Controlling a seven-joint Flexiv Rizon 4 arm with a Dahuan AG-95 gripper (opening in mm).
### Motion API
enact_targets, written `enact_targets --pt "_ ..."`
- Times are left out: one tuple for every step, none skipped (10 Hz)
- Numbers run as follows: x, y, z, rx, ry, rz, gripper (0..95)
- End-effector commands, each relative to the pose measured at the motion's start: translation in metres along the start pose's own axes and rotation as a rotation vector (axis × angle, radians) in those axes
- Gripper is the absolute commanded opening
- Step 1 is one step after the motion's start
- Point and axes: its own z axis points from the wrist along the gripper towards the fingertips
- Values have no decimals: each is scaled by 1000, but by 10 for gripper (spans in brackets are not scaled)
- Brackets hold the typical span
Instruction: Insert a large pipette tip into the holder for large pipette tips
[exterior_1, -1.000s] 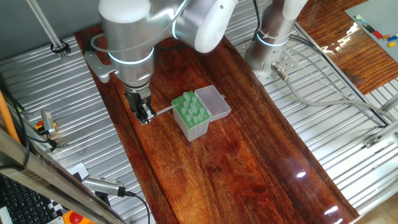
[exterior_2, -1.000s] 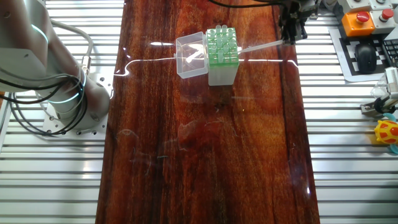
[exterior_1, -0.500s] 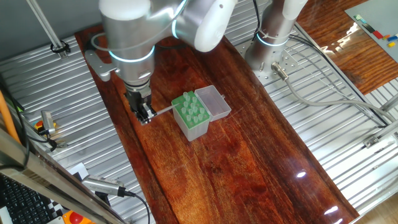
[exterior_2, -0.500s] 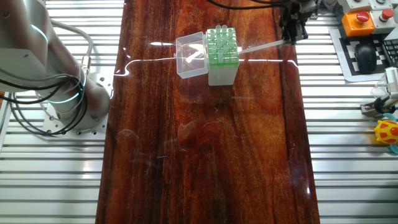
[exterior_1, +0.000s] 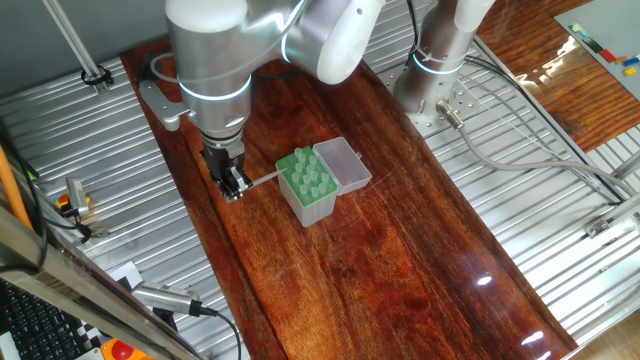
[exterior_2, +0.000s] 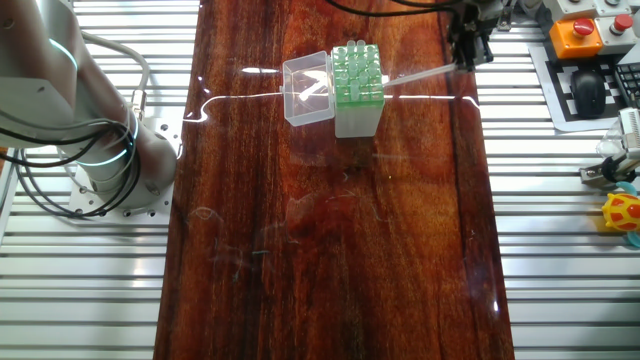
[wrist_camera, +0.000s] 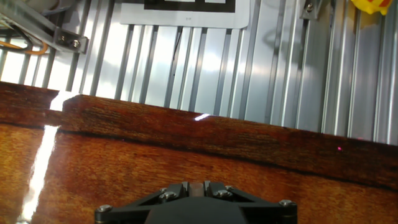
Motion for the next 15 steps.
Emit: enact_targets --pt "2 0 -1 0 -3 -1 0" --pt "3 0 -1 0 -5 -1 0" --pt "5 0 -2 0 -10 2 0" --pt "6 1 -2 0 -12 2 0" --pt "11 0 -2 1 -21 0 0" --pt "14 0 -2 2 -28 -3 0" --pt "15 0 -2 3 -29 -3 0" --pt "17 0 -2 4 -30 -4 0" --pt "17 1 -3 6 -29 -7 0" --pt "17 1 -3 6 -29 -12 0" --pt "17 1 -3 8 -28 -19 0" --pt "16 1 -3 8 -28 -20 0" --pt "15 1 -3 8 -26 -22 0" --pt "13 2 -4 8 -23 -22 0" --pt "11 3 -4 8 -21 -22 0"
